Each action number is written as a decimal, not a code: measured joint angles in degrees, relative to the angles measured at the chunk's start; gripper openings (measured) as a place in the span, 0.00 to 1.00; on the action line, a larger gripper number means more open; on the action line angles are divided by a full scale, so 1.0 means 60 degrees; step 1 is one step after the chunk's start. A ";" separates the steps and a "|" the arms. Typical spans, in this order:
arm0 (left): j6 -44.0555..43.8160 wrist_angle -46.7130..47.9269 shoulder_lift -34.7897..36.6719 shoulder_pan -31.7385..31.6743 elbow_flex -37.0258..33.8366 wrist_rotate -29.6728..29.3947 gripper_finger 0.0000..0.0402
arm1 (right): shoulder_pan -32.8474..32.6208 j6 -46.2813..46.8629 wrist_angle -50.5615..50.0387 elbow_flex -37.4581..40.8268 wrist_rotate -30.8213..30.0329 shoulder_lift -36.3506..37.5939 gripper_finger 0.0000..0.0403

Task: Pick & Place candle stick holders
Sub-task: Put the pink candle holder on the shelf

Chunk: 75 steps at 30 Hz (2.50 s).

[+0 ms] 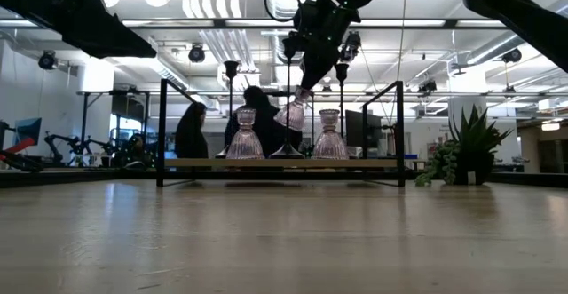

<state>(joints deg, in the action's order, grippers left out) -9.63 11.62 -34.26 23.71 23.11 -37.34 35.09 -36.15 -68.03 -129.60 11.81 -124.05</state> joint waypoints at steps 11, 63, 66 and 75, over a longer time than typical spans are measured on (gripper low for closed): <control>0.0000 0.0000 0.0000 0.0000 0.0000 0.0000 0.38 | -0.0239 -0.0256 0.0400 0.0386 0.0008 0.0000 0.05; 0.0000 0.0000 -0.0002 0.0001 0.0000 0.0000 0.38 | -0.0032 -0.0151 0.1259 0.1583 0.0114 0.0004 0.05; 0.0000 0.0000 -0.0004 -0.0001 0.0000 0.0000 0.38 | -0.0025 -0.0148 0.1411 0.1747 0.0110 0.0004 0.05; 0.0000 0.0000 -0.0001 0.0000 0.0000 0.0000 0.38 | -0.0032 -0.0149 0.1708 0.1909 0.0111 0.0036 0.05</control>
<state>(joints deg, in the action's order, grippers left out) -9.63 11.62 -34.27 23.71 23.11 -37.34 34.89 -37.04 -57.78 -118.14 12.48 -123.83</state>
